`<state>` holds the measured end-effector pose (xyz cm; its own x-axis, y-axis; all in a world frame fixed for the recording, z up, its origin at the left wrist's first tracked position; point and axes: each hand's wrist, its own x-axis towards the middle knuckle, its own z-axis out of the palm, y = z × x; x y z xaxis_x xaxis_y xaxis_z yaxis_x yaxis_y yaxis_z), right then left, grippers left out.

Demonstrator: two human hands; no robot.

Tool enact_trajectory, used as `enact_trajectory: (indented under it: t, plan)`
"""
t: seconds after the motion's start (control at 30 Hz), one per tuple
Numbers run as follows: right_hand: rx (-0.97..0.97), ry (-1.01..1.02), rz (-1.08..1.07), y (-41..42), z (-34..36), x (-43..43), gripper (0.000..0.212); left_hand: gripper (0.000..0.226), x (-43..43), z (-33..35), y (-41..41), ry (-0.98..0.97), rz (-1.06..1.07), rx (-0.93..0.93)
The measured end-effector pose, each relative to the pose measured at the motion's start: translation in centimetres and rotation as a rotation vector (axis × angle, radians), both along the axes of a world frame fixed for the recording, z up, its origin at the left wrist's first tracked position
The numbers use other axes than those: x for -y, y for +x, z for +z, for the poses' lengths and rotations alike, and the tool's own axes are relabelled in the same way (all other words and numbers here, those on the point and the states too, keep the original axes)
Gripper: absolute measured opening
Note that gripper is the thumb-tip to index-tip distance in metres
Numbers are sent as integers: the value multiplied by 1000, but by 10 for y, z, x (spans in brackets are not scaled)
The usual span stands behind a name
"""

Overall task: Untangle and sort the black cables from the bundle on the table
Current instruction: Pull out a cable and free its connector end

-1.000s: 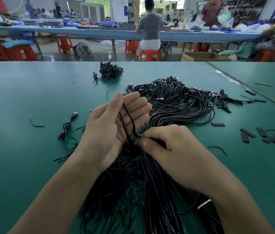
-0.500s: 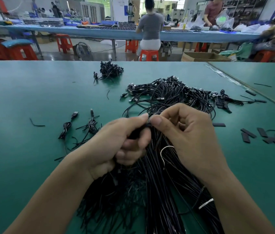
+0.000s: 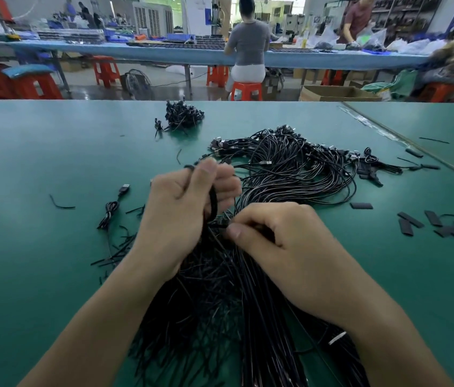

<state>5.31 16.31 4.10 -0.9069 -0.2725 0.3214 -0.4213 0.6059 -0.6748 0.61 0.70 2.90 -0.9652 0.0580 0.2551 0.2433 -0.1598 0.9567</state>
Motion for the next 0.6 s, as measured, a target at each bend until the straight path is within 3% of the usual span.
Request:
enact_trajectory:
  t: [0.1, 0.17, 0.47, 0.6]
  plan:
    - [-69, -26, -34, -2, 3, -8, 16, 48, -5, 1, 9, -409, -48, -18]
    - [-88, -73, -33, -3, 3, -12, 14, 59, -7, 3, 12, -498, -139, 56]
    - [-4, -453, 88, -9, 0, -8, 13, 58, 4, 16, 15, -190, -515, 289]
    - [34, -437, 165, -9, 1, -11, 16, 51, 9, 15, 15, -46, -652, 379]
